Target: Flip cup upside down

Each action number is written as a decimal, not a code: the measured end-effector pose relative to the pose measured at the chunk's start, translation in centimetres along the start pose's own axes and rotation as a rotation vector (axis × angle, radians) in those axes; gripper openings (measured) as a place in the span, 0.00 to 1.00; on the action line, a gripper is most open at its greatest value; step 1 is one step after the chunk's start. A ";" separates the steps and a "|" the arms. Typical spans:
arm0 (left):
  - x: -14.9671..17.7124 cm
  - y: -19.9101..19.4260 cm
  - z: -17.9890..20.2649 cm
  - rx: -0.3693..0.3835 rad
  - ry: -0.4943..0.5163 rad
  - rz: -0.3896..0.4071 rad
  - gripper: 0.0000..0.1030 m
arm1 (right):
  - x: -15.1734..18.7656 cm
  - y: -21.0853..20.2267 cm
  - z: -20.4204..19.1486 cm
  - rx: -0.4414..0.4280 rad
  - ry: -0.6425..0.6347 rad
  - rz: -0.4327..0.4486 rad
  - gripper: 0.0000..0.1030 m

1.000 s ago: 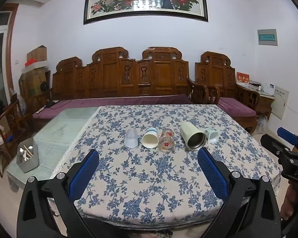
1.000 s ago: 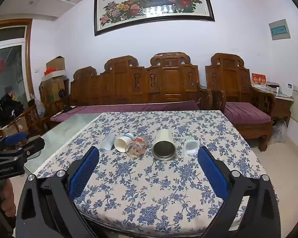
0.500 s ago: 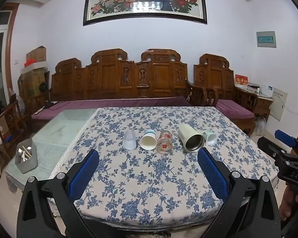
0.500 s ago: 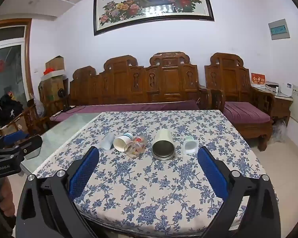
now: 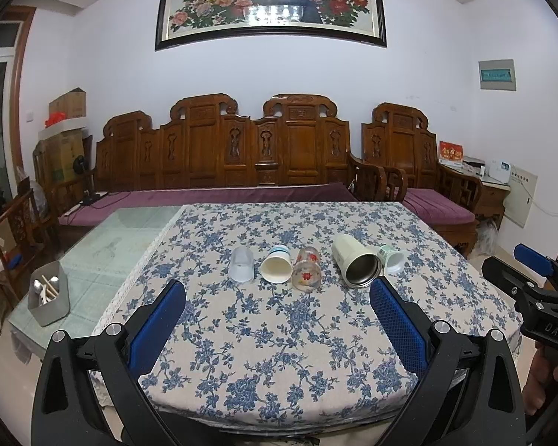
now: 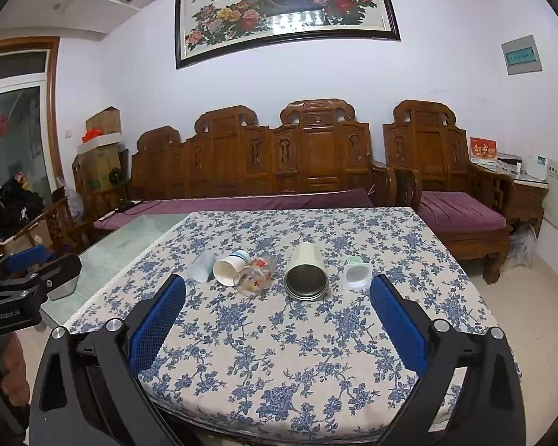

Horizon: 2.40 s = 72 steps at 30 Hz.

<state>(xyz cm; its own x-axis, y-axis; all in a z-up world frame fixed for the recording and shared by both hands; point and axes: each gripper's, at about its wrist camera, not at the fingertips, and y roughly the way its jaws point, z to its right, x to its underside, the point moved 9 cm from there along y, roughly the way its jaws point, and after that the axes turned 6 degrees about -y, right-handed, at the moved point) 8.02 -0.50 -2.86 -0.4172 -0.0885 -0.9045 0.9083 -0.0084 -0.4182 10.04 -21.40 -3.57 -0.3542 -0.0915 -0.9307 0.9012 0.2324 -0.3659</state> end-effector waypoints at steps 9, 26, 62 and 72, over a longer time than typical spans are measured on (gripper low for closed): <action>0.0 0.0 0.0 0.000 0.000 0.002 0.92 | -0.3 -0.2 0.2 0.000 -0.001 0.002 0.97; 0.3 0.1 0.0 0.000 0.000 -0.005 0.92 | -0.5 -0.3 0.2 0.003 -0.002 0.007 0.97; 2.5 2.6 -0.6 -0.010 0.014 -0.075 0.92 | 0.4 0.4 0.7 0.005 0.009 -0.012 0.97; 5.4 6.8 0.0 -0.003 0.061 -0.224 0.92 | 3.0 4.1 2.6 0.013 0.043 -0.081 0.97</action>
<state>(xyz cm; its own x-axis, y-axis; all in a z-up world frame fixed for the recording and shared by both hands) 11.94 -1.00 -10.55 -0.6095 -0.0240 -0.7924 0.7928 -0.0177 -0.6092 13.32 -23.28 -7.80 -0.4358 -0.0680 -0.8975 0.8724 0.2131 -0.4398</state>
